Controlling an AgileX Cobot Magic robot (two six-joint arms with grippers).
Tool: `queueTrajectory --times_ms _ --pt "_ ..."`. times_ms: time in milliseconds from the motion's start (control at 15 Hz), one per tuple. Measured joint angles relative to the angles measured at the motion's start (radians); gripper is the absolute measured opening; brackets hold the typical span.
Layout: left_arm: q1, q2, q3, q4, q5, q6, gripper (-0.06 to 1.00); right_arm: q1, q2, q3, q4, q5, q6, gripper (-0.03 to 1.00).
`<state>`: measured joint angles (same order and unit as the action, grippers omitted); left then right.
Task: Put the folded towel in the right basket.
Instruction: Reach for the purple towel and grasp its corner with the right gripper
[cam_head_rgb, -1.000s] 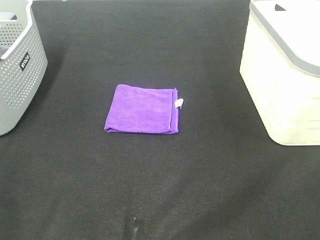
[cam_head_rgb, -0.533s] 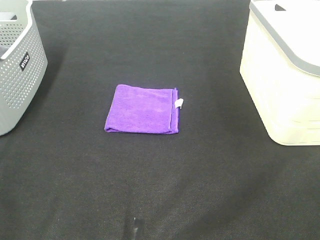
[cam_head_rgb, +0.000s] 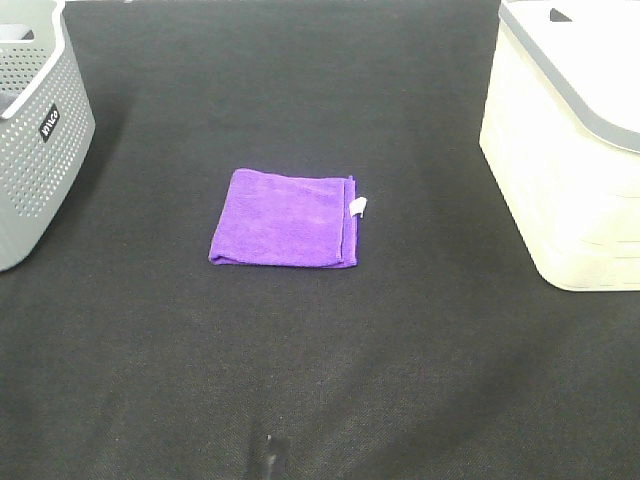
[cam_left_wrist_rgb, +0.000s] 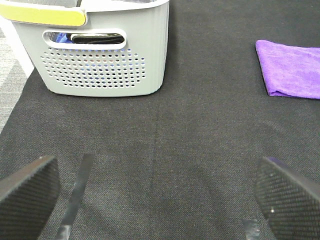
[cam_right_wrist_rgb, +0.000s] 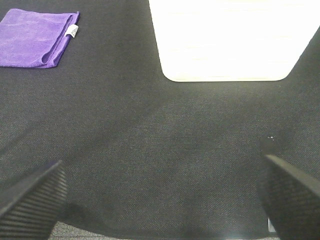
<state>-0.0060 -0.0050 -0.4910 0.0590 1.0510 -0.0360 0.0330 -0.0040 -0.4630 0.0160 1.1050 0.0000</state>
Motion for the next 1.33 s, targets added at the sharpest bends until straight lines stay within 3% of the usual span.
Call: queueTrajectory --times_ms 1333 --pt "0.000 0.000 0.000 0.000 0.000 0.000 0.99 0.000 0.000 0.000 0.000 0.000 0.000 0.98"
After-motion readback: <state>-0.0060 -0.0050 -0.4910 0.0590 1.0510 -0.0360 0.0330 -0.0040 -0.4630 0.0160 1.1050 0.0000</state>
